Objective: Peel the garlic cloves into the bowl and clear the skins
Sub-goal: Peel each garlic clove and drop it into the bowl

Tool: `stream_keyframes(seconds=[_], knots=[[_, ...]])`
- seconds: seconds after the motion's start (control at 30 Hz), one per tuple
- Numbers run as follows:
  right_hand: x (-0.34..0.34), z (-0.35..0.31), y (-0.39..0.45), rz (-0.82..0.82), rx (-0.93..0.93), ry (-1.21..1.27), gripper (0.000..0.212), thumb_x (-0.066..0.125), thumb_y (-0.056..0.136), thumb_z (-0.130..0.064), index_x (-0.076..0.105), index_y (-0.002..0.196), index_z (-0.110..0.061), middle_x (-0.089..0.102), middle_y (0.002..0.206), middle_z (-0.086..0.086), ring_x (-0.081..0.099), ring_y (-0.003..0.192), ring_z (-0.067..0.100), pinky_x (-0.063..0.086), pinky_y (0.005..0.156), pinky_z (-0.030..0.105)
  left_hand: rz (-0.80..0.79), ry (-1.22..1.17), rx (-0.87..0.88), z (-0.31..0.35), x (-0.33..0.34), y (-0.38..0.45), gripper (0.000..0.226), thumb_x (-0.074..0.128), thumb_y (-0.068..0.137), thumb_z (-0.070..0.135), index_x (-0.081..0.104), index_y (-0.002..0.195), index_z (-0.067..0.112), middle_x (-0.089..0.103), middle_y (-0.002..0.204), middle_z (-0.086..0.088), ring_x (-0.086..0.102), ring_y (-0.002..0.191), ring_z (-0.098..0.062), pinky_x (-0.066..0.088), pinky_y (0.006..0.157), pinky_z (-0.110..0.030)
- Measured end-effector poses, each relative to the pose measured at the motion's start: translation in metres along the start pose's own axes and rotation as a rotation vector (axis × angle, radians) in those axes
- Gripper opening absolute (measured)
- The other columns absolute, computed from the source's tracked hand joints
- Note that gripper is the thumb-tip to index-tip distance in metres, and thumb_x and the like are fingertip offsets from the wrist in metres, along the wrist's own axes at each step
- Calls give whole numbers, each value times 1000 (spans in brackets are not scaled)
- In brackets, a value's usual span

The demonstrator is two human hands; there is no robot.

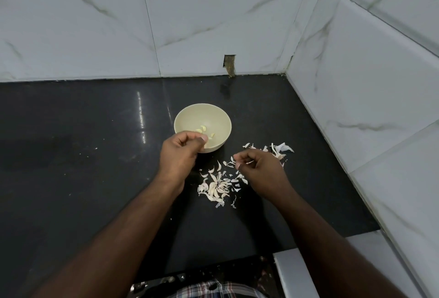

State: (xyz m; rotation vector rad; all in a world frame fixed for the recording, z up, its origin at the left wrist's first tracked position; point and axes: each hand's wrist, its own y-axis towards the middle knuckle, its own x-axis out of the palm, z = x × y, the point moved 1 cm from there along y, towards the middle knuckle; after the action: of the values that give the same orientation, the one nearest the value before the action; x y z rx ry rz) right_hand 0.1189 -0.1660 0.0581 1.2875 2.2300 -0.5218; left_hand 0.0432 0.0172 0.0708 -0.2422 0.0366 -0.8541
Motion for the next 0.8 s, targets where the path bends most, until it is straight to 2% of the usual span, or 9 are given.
stream_keyframes(seconds=[0.1, 0.17, 0.27, 0.33, 0.4, 0.47, 0.53, 0.67, 0.8], knots=[[1, -2, -2, -23, -7, -13, 13, 70, 89, -22, 70, 86, -34, 71, 84, -15, 63, 74, -3, 47, 70, 15, -5, 43, -60, 13, 0, 11, 18, 69, 93, 12, 69, 111, 15, 66, 72, -2, 43, 44, -3, 35, 47, -19], [2, -4, -3, -14, -1, 15, 13, 71, 89, -20, 70, 86, -34, 71, 81, -14, 64, 74, -1, 49, 70, 17, -58, -30, -128, 17, 1, 10, 25, 56, 96, 2, 66, 117, 11, 70, 84, -7, 52, 52, -7, 41, 47, -18], [5, -12, -7, 36, -7, 175, 12, 72, 89, -17, 73, 89, -29, 71, 73, -10, 64, 68, 2, 49, 69, 18, -245, -269, -244, 14, 4, -1, 38, 38, 96, -14, 65, 118, 0, 73, 109, -17, 74, 85, -19, 61, 72, -24], [7, -20, -9, 58, -50, 284, 16, 74, 88, -15, 73, 86, -31, 70, 70, -10, 63, 65, 3, 51, 68, 21, -344, -373, -275, 7, 5, -8, 43, 34, 96, -18, 62, 124, -2, 70, 121, -18, 71, 108, -26, 60, 88, -33], [9, -29, -12, 23, -109, 328, 22, 76, 86, -13, 73, 84, -34, 68, 68, -18, 60, 61, -3, 47, 64, 17, -391, -432, -281, 0, 6, -12, 45, 35, 97, -17, 59, 130, 0, 68, 128, -15, 66, 120, -28, 57, 94, -37], [15, -33, -13, -11, -152, 259, 17, 80, 83, -16, 75, 86, -32, 63, 67, -26, 56, 58, -3, 42, 62, 15, -412, -457, -281, -4, 8, -16, 47, 36, 96, -17, 59, 131, 5, 66, 132, -11, 62, 125, -26, 55, 93, -36], [21, -33, -13, 9, -170, 166, 12, 82, 81, -22, 77, 90, -28, 61, 71, -27, 56, 61, 0, 44, 64, 21, -421, -465, -285, -7, 9, -20, 50, 35, 95, -18, 60, 130, 8, 66, 133, -8, 61, 127, -22, 53, 95, -35], [24, -33, -12, 31, -180, 72, 7, 74, 84, -19, 77, 87, -25, 65, 78, -14, 61, 73, 6, 52, 72, 33, -457, -490, -306, -10, 7, -23, 56, 32, 93, -19, 56, 135, 8, 64, 137, -8, 63, 124, -22, 44, 109, -46], [24, -32, -10, -9, -201, -8, 6, 69, 88, -18, 72, 85, -22, 63, 79, -11, 60, 78, 5, 47, 70, 23, -485, -477, -303, -11, 5, -24, 56, 33, 94, -19, 52, 139, 9, 62, 140, -6, 63, 124, -24, 46, 105, -42]])
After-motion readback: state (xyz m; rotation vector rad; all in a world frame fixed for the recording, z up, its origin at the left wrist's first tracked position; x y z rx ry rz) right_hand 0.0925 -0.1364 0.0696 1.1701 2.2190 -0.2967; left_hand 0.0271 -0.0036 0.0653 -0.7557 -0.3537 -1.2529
